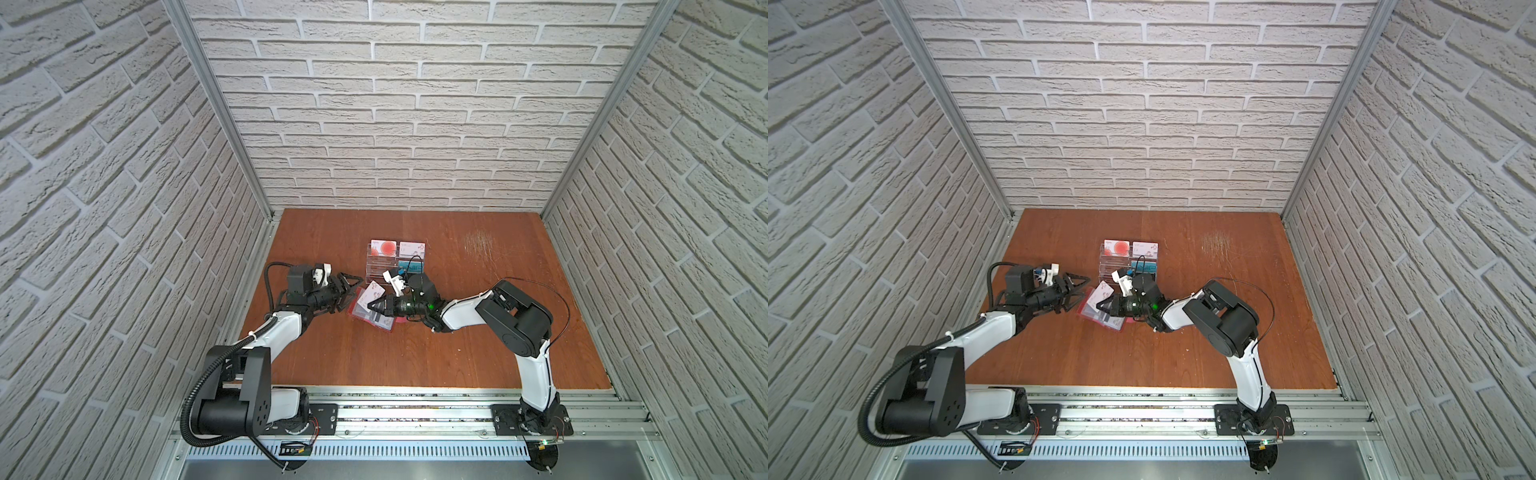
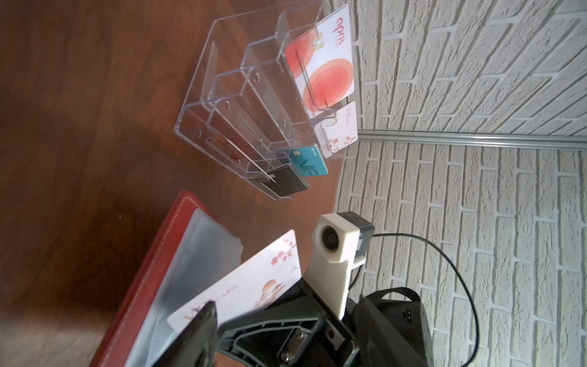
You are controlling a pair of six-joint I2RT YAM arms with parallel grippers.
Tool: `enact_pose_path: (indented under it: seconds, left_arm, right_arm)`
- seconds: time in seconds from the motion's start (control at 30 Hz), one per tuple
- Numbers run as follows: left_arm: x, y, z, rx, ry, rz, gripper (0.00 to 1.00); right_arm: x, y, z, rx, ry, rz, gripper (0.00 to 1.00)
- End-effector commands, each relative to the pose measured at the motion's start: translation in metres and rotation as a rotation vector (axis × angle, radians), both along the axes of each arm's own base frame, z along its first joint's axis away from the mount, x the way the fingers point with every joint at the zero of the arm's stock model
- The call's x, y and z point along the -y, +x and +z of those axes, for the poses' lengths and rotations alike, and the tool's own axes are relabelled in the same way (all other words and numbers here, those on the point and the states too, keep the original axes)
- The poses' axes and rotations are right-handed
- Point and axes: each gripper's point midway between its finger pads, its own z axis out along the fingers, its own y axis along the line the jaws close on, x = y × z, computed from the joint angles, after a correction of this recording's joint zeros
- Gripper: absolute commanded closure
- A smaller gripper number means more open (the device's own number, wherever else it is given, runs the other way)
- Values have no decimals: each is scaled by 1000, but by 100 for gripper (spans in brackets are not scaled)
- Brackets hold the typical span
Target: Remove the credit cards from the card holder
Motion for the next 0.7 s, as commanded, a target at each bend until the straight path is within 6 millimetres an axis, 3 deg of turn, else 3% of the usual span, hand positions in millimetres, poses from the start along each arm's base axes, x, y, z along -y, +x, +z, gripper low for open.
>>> enact_pose_path:
  seconds: [0.0, 0.37, 0.53, 0.67]
  left_arm:
    - [7, -6, -12, -66, -13, -74, 32]
    - [17, 4, 2, -63, 72, -239, 36]
    - [12, 4, -3, -82, 200, -339, 38]
    - [20, 10, -4, -32, 164, -390, 43]
  right_arm:
    - [-6, 2, 28, 85, 70, 30, 94]
    - [-9, -3, 30, 99, 71, 68, 94]
    - [-10, -4, 31, 101, 78, 79, 94]
    - [-11, -6, 34, 104, 84, 88, 94]
